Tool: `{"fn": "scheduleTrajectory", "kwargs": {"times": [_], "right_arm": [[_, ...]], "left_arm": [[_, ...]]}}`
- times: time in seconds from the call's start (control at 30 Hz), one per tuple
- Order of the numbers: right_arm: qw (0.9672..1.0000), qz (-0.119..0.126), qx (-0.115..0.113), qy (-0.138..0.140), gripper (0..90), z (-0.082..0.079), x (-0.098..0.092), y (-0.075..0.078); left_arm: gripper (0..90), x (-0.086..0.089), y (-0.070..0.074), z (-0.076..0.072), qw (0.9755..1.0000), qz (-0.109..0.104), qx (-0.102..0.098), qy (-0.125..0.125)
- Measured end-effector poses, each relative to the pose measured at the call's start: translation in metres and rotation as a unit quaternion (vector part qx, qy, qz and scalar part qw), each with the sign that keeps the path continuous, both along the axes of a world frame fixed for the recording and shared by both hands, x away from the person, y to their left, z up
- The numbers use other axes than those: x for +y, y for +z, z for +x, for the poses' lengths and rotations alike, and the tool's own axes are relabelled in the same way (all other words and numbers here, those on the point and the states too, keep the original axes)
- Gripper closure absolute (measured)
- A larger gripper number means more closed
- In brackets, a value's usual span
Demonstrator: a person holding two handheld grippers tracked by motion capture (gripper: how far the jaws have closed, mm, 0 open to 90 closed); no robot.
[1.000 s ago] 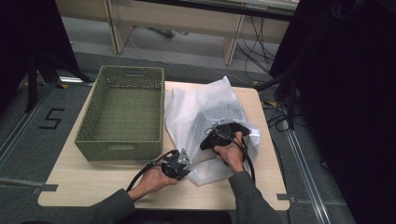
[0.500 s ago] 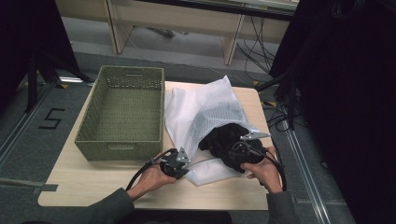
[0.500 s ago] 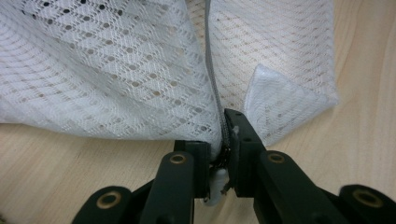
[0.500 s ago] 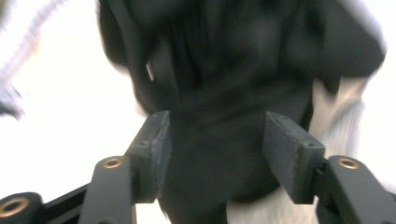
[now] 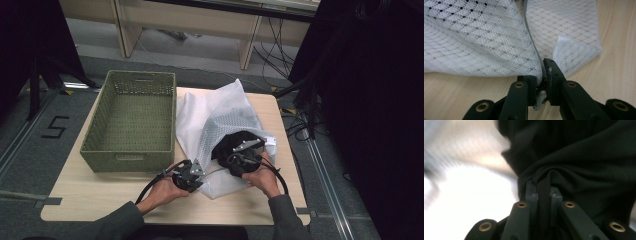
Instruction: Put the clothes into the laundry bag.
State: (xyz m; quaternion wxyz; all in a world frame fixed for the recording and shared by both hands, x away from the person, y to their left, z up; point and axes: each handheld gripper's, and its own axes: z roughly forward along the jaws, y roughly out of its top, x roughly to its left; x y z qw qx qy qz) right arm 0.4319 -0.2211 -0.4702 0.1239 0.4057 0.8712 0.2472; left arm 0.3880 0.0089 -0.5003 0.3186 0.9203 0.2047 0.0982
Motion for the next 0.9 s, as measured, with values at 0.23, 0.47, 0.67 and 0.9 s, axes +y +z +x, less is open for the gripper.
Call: {"fn": "scheduleTrajectory", "kwargs": {"times": [0.23, 0.47, 0.67, 0.9], "right_arm": [[0.9908, 0.123, -0.057, -0.009, 86.1, 0.036, 0.054, 0.004], [0.9923, 0.060, -0.098, -0.046, 83.5, 0.064, 0.055, -0.012], [0.9907, 0.084, -0.096, -0.046, 64.1, 0.047, 0.036, 0.003], [0.9923, 0.100, -0.072, -0.008, 50.8, 0.008, 0.012, 0.029]], "left_arm": [[80.9, -0.001, 0.000, -0.002, 1.0000, -0.001, -0.001, 0.001], [80.8, 0.001, -0.001, -0.003, 0.9999, -0.002, -0.010, -0.003], [80.3, 0.001, -0.001, -0.002, 1.0000, -0.002, -0.007, -0.002], [80.1, 0.001, -0.001, -0.002, 1.0000, 0.000, -0.007, -0.007]]}}
